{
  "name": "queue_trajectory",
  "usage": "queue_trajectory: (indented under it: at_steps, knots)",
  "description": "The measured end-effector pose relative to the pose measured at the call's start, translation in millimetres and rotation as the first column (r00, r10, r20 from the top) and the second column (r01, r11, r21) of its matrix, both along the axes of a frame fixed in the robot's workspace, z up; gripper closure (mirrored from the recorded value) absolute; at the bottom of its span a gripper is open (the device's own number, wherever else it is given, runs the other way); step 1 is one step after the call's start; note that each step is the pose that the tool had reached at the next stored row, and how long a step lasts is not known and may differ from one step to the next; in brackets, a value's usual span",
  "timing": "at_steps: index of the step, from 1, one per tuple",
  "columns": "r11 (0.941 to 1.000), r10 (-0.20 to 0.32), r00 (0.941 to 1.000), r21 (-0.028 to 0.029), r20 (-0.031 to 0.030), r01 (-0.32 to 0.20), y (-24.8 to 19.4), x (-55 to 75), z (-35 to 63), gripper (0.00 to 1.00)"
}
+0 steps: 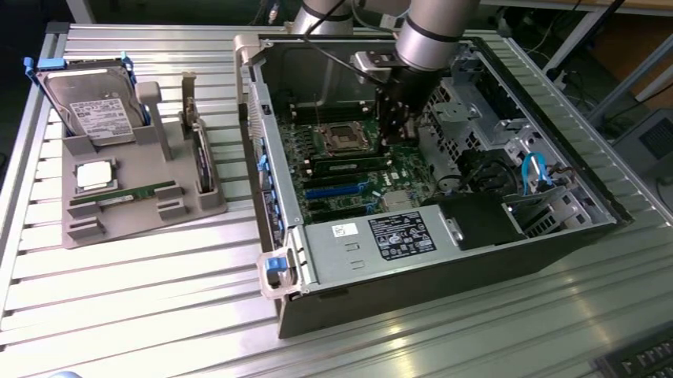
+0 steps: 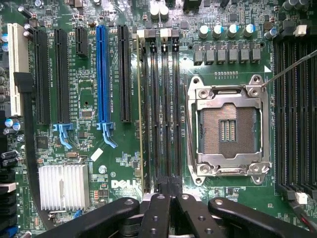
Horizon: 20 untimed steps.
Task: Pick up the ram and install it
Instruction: 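Press down the ram until it locks into place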
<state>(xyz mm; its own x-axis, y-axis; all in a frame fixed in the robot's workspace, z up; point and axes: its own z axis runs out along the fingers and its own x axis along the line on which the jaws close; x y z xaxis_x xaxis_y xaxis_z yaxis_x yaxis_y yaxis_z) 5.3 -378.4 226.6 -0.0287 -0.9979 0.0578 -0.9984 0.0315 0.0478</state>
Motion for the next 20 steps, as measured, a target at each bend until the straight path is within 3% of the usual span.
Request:
queue_trajectory:
  at_steps: [7, 12, 18, 20]
  knots:
    - [1.0000, 0.000, 1.0000, -0.0003, 0.0069, 0.000, 0.0, -14.2, 0.6, 0.89]
    - [1.0000, 0.000, 0.9999, -0.0002, 0.0123, 0.000, -0.3, -21.5, 10.5, 0.89]
    - [1.0000, 0.000, 0.9992, -0.0002, 0.0389, 0.000, -0.6, -35.5, 11.3, 0.89]
    - [1.0000, 0.000, 0.9992, -0.0001, 0.0412, 0.000, -0.6, -38.8, 13.7, 0.89]
